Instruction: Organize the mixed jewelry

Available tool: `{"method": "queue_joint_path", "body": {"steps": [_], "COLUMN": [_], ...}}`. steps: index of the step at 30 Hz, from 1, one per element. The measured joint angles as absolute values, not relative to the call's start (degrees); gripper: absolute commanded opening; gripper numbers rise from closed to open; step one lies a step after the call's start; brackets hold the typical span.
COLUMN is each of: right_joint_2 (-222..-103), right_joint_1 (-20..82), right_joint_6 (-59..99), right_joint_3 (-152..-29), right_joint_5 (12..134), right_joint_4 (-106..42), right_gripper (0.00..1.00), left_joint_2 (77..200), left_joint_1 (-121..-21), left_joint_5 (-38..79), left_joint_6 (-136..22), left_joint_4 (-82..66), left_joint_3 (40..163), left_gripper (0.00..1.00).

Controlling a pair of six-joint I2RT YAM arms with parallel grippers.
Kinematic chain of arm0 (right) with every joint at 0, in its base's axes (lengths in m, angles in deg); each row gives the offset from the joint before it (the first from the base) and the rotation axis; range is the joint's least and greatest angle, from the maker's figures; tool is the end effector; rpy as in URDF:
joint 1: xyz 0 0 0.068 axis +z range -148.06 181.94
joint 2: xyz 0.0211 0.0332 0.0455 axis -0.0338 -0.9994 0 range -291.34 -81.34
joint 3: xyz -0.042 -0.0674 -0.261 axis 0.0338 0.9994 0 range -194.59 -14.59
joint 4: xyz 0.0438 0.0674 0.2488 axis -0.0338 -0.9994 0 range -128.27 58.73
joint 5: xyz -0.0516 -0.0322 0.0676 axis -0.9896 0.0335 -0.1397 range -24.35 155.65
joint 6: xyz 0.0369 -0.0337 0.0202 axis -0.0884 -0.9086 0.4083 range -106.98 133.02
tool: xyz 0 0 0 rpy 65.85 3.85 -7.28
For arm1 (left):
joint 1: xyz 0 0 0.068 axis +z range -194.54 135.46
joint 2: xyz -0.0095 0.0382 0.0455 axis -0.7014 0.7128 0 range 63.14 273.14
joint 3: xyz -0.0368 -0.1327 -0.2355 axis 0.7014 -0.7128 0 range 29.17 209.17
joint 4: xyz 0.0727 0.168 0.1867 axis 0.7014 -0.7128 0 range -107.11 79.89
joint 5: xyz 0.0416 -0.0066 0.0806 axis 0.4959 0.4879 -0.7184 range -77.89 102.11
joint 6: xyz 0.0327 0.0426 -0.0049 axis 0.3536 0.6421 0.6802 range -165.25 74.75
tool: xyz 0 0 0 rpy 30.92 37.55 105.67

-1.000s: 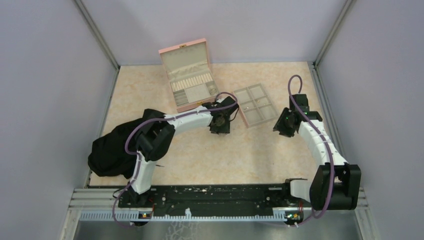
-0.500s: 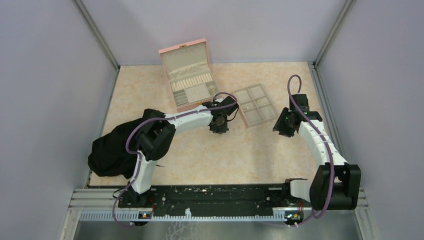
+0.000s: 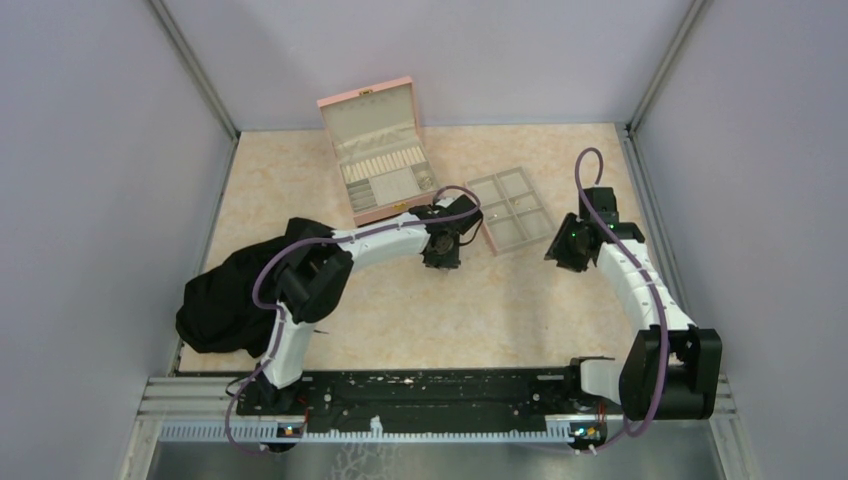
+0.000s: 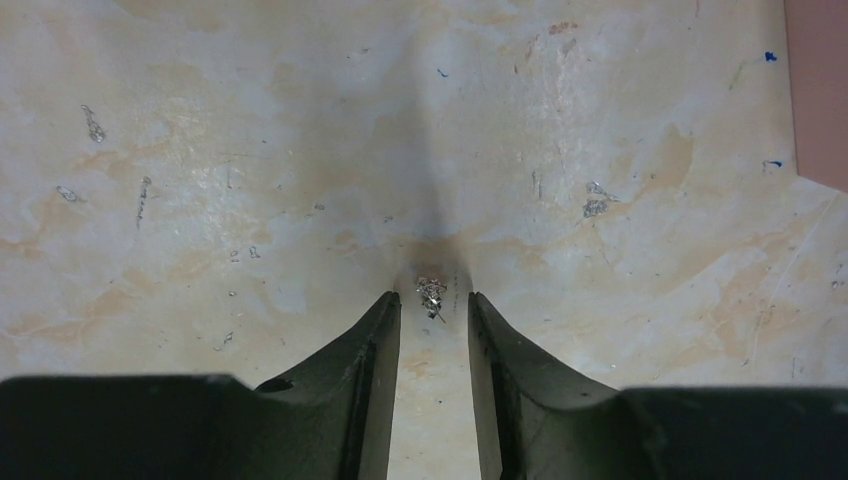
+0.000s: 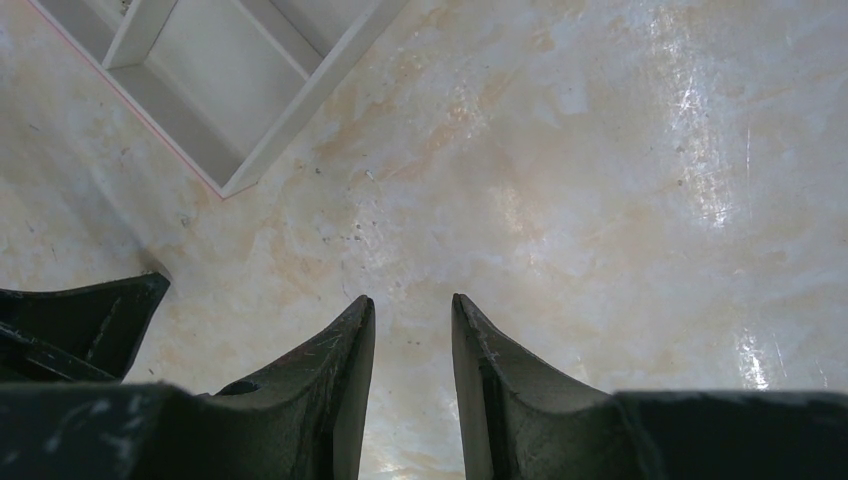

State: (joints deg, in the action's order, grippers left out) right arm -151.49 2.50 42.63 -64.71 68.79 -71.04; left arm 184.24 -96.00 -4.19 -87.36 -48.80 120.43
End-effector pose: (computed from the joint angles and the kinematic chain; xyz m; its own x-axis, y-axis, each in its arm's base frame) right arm 0.2362 0.0043 0.2397 -0.7698 0.4858 -0.4141 0.3945 0.8720 0.2897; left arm 0.2809 -0.3367 0.1690 -0.8907 0.0851 -0.4465 0.1206 0.9914 -0.0517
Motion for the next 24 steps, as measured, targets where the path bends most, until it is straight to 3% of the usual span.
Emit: {"method": "queue_joint_path", "body": {"steps": [7,17,24], "right_joint_2": [-151.5,-151.5,-151.5], "right_joint_1": [2.5,2.5,2.5], "right_joint_6": [42.7,42.7,42.7], "right_joint_3": [-64.0,-63.7,-63.7], "right_joint_5": [68.8,68.8,68.8], "right_joint_4": [-70.7,-70.4,-70.5], "right_gripper": [0.35,0.34,0.34], "left_joint_2": [184.3,185.4,186.0], "left_joint_1": [-96.3,-96.3,-96.3], "left_joint_5": [-4.1,-4.5,-4.9], "left_joint_6": [-85.7,-83.7,-82.5], "left_joint_4": [-48.6,-47.7,-47.4], "left_joint_3": [120.4,121.5,122.3], "left_gripper": [0.3,0.29,0.2]}}
